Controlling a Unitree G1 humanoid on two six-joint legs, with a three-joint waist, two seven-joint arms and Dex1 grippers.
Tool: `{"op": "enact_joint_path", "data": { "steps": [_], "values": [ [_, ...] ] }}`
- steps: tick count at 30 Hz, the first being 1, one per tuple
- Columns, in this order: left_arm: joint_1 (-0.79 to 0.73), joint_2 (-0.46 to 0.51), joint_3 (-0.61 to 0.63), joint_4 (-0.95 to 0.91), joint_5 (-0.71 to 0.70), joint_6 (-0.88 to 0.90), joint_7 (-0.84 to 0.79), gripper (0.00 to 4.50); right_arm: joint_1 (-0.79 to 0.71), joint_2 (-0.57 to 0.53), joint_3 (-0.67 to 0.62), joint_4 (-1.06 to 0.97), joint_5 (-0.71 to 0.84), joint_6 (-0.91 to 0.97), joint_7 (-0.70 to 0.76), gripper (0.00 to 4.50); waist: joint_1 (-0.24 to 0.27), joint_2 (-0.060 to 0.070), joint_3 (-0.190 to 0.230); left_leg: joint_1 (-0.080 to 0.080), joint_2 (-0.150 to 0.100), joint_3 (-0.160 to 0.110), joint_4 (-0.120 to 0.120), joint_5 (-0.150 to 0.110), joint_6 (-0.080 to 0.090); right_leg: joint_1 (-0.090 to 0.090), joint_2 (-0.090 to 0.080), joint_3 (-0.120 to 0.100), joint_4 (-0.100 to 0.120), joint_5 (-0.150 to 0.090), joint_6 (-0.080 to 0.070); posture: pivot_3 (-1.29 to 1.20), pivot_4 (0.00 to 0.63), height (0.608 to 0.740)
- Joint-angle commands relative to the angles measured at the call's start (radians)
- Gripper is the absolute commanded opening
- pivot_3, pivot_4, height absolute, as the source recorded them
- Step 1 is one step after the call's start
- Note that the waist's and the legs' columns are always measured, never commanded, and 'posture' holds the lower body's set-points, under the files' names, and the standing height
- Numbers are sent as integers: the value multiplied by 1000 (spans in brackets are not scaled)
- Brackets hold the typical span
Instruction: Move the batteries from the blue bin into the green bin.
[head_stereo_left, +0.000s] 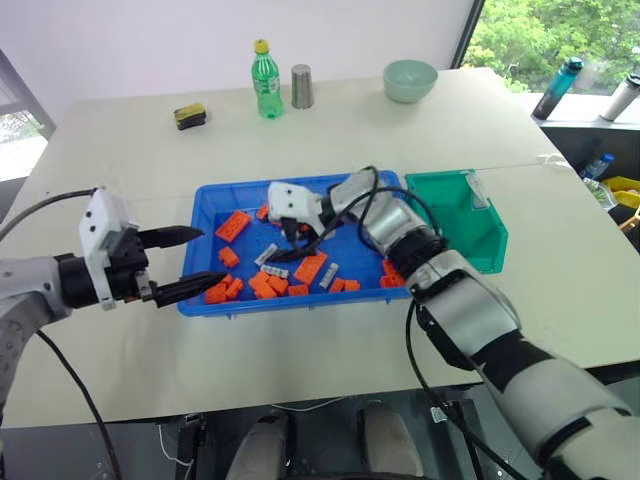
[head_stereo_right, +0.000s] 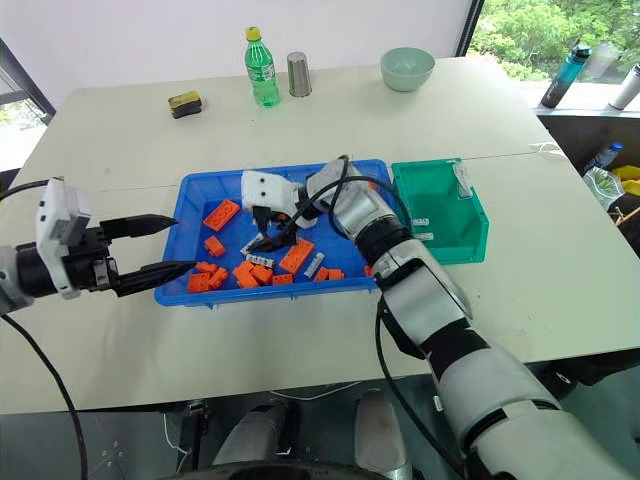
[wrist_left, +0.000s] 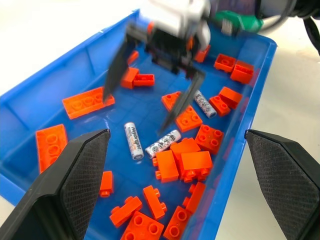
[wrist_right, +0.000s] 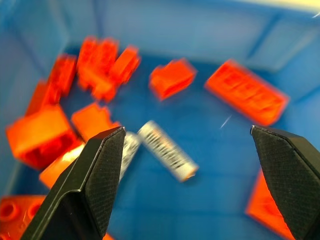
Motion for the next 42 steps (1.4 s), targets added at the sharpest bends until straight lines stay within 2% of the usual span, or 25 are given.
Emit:
{"op": "enact_joint_path", "data": {
  "steps": [1, 12, 20, 27, 34, 42],
  "values": [
    [33, 4, 72, -52, -30, 12, 15, 4500, -69, 29, 3, 74, -43, -104, -25, 4108, -1, 0, 0, 0, 0, 0, 0, 0, 0, 0, 0, 0, 0, 0, 0, 0, 150, 727],
    [127, 7, 174, -118, -72, 43, 48, 4500, -103, 73, -12, 198, -114, -194, -57, 4108, 0, 0, 0, 0, 0, -1, 0, 0, 0, 0, 0, 0, 0, 0, 0, 0, 150, 727],
    [121, 14, 163, -118, -81, 40, 67, 4500, -112, 92, -44, 218, -114, -139, -53, 4108, -1, 0, 0, 0, 0, -1, 0, 0, 0, 0, 0, 0, 0, 0, 0, 0, 150, 727],
    [101, 15, 138, -99, -70, 28, 63, 4500, -170, 99, -136, 201, -35, -16, 63, 4108, -1, 0, 0, 0, 0, -1, 0, 0, 0, 0, 0, 0, 0, 0, 0, 0, 150, 727],
    [89, 7, 117, -96, -62, 17, 63, 4500, -163, 68, -74, 237, -153, -143, -57, 4108, 0, 0, 0, 0, 0, -1, 0, 0, 0, 1, 0, 0, 0, 0, 0, 0, 150, 727],
    [125, 4, 157, -119, -72, 26, 67, 4500, -97, 77, -11, 257, -250, -289, -179, 4108, -3, 0, 0, 0, 0, -1, 0, 0, -1, -1, 0, 0, 4, 0, 0, 0, 150, 727]
  ]
}}
